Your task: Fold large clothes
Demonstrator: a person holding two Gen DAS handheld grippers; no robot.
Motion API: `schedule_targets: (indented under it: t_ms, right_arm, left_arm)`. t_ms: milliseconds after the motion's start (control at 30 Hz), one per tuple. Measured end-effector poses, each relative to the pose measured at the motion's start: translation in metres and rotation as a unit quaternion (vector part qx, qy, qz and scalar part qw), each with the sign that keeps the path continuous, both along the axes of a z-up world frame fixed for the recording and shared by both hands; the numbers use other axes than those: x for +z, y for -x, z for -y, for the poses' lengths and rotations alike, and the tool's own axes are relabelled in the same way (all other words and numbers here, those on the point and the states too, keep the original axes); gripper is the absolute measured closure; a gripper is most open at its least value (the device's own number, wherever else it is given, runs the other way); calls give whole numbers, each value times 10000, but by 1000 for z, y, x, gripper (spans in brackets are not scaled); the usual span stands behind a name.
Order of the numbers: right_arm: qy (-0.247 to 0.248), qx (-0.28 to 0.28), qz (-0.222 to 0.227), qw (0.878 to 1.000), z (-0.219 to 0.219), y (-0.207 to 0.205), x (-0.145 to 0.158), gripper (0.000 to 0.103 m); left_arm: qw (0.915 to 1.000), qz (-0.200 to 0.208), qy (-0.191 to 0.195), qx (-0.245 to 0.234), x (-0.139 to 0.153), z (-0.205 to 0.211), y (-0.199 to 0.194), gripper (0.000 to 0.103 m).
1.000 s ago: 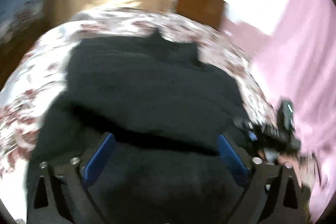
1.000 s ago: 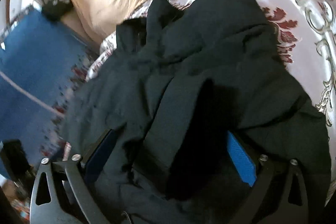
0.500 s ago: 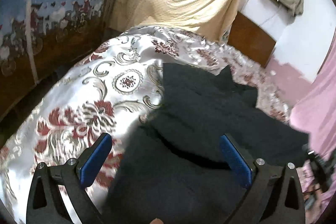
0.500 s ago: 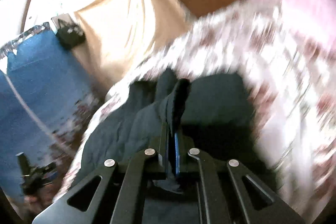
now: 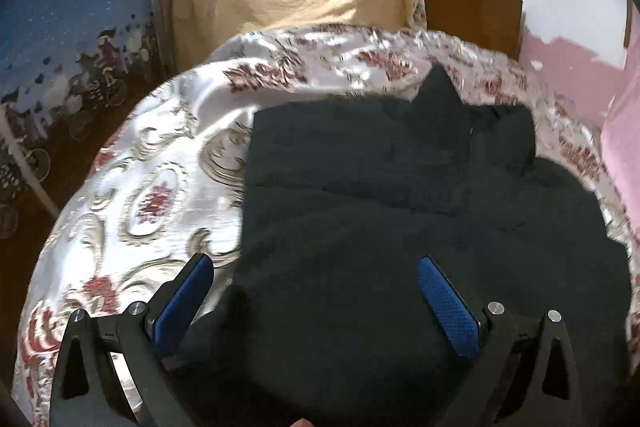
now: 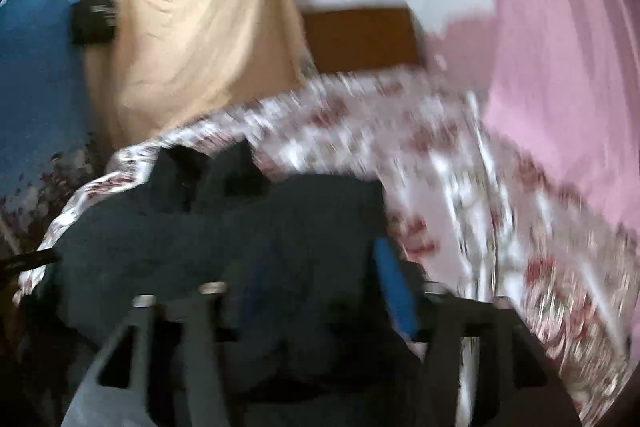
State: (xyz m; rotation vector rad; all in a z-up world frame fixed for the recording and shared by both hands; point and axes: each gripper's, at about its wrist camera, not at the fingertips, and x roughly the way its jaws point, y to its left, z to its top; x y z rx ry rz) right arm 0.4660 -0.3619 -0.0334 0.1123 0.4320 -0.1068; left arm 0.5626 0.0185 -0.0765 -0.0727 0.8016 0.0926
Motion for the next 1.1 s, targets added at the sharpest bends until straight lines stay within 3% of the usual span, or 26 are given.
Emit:
schedule_targets:
  t_ms: [67,167,267,433,567,767,1000,1100]
  right_arm:
    - [254,437,49,9987,-15,3,4,42]
    - [262,1143,-484,9919,-34,-12,-8,43]
    - [534,1254,-970,9859,-47,-25,-24,46]
    - [407,1067,-1529,9816,-39,-46,-49,46]
    - [396,1086,-1624,9799,-42,-47,-56,45]
    - [-5,1201,-1728,9776,-34,-55,-74,44]
    - [-89,1231,-1656,9784,-36,-51,-75,42]
    - [-10,1272,-1518,9802,-39,-43,-70,31]
  left_arm:
    - [9999,-57,67,49,-11,1,-4,0]
    - [9987,-53,492,92,-26,-8,-5,0]
    - [9974,80,711,73,-32,-13,-2,0]
    - [9984,205,526,68,-35,-8,1,0]
    - [9992,127,384,58,-40,-4,-4,0]
    - [9997,50,216,57,-45,0,-9,0]
    - [9970,249,727,-12,-42,-14,-1,0]
    - [9936,466,1025,4,-38,-22,11,0]
